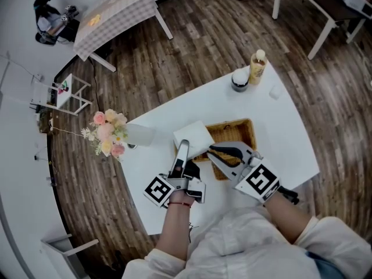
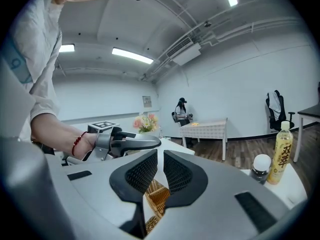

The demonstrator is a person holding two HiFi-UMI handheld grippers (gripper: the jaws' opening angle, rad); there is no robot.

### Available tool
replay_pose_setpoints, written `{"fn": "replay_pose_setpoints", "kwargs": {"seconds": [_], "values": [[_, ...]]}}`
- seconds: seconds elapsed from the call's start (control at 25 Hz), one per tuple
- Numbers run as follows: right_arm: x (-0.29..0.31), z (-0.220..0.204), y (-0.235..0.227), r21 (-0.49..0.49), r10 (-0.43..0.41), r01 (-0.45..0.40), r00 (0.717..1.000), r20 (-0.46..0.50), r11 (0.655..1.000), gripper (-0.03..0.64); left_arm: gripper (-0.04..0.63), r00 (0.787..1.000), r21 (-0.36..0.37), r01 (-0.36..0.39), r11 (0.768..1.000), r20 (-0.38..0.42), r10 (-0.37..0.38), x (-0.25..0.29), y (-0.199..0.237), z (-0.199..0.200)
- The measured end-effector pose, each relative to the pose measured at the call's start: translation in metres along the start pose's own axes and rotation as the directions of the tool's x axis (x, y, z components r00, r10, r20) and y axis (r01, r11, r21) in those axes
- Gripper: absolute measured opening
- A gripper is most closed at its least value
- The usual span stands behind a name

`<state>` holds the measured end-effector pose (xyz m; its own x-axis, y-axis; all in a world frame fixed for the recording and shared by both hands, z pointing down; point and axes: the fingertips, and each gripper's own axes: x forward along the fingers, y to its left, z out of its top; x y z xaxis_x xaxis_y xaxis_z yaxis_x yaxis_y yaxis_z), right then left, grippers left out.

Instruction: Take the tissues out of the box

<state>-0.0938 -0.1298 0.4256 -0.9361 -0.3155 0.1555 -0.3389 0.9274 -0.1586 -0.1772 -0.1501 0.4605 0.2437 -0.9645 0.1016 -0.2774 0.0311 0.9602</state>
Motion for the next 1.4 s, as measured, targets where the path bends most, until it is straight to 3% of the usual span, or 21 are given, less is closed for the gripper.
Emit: {"fn": "replay_pose_setpoints", "kwargs": {"seconds": [0.32, 0.8, 1.4], "values": [[-0.002, 0.005, 0.002, 0.006, 0.001, -0.001, 1.000, 0.022, 1.000, 0.058, 0.245, 0.997, -0.057, 0.080, 0.995, 0.028, -0.079, 0.005, -0.014, 0.000], [0.000, 0.004, 0.002, 0.028, 0.000, -0.001, 1.000, 0.016, 1.000, 0.058, 0.245, 0.995, -0.082, 0.094, 0.992, 0.028, -0.092, 0.004, -0.015, -0.002], [-0.003, 0.001, 0.001, -0.042, -0.025, 0.024, 0.999, -0.021, 0.999, 0.031, 0.245, 0.996, -0.104, 0.089, 0.991, 0.024, -0.087, 0.005, -0.013, -0.006]]}}
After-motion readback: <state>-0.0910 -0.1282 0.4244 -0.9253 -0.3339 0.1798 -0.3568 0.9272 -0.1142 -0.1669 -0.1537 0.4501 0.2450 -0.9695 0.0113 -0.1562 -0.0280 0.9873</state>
